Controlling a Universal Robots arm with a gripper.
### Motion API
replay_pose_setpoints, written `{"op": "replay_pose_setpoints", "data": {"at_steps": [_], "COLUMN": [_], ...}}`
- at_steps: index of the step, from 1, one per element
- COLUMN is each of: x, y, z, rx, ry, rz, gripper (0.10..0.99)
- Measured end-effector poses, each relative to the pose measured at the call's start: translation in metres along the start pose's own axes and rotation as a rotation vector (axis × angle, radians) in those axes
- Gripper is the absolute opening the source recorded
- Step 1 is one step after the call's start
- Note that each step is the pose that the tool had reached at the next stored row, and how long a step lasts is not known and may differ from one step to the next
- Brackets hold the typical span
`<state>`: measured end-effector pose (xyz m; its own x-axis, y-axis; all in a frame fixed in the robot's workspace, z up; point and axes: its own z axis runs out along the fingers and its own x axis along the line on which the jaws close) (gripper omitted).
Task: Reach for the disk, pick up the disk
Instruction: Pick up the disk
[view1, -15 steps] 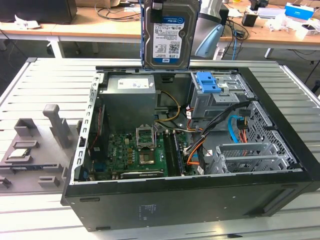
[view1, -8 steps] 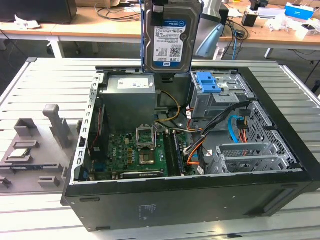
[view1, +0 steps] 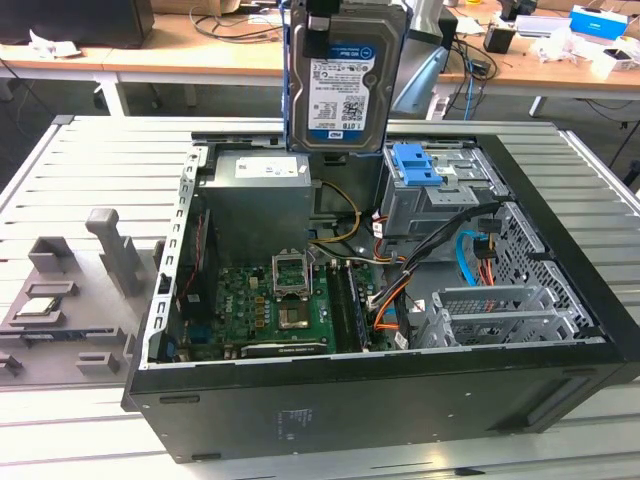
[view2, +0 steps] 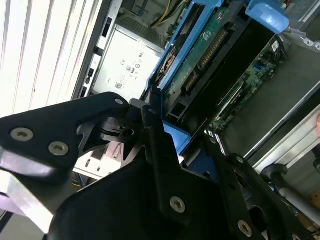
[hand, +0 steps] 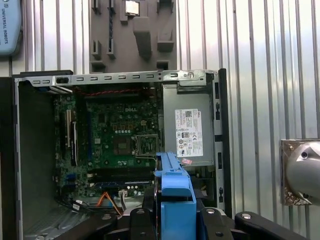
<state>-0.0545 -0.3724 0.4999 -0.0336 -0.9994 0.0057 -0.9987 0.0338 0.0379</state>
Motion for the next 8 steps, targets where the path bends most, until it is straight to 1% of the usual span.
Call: {"op": "replay_pose_setpoints", "data": {"at_steps": [5,8], "x": [0.0059,0.0114], "y": [-0.0005,-0.0010], "z": [0.0000,0.0000], "rx": [0.000,0.000], "ry": [0.0000,0.0000], "rz": [0.000,0.000], "gripper": [0.369,0.369]}}
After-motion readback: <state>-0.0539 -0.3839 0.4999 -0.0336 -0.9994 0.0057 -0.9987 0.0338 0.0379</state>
